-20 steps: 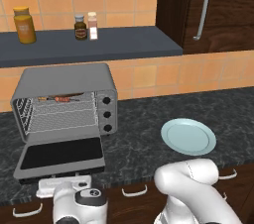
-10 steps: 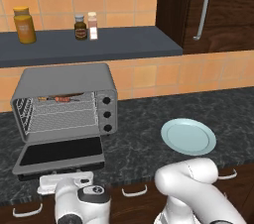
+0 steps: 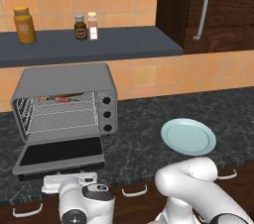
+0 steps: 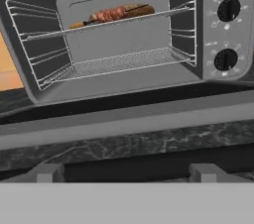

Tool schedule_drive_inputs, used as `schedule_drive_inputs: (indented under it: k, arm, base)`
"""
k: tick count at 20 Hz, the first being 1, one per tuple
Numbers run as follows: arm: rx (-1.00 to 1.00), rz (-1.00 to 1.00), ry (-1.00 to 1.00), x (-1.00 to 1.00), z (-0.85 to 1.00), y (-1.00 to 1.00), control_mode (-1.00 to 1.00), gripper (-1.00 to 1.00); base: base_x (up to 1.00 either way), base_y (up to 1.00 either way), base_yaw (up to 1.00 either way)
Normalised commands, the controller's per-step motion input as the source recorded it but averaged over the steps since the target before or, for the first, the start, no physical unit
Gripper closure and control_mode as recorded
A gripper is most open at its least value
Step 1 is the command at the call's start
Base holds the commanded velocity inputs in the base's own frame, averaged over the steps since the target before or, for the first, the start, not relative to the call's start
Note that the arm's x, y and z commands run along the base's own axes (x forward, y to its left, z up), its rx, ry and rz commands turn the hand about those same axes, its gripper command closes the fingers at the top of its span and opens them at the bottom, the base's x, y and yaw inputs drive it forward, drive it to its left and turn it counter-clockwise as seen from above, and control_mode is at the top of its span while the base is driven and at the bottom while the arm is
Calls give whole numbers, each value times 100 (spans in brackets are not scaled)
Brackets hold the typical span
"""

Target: Pick up the kebab skewer and baguette bread, and place them inside the toaster oven. Close the toaster oven door and start by setting the timer.

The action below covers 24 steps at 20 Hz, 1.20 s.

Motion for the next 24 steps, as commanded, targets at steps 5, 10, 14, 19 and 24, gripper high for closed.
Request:
schedule_drive_inputs:
  k: [5,10,14,19,24]
  arm:
    - [0,5,12,-1,-10,0,-100,-100]
    - [-3,7,2,-48,-14,8,-100,-100]
    - [0,2,10,4,-6,2,-100,-100]
    - [0,4,3,37,-20,0,-100,-100]
    - [0,8,-3,25,-24,0,-100,-100]
  base:
    - [0,0,0]
    - [0,0,0]
    - [0,0,0]
    - [0,0,0]
    - [0,0,0]
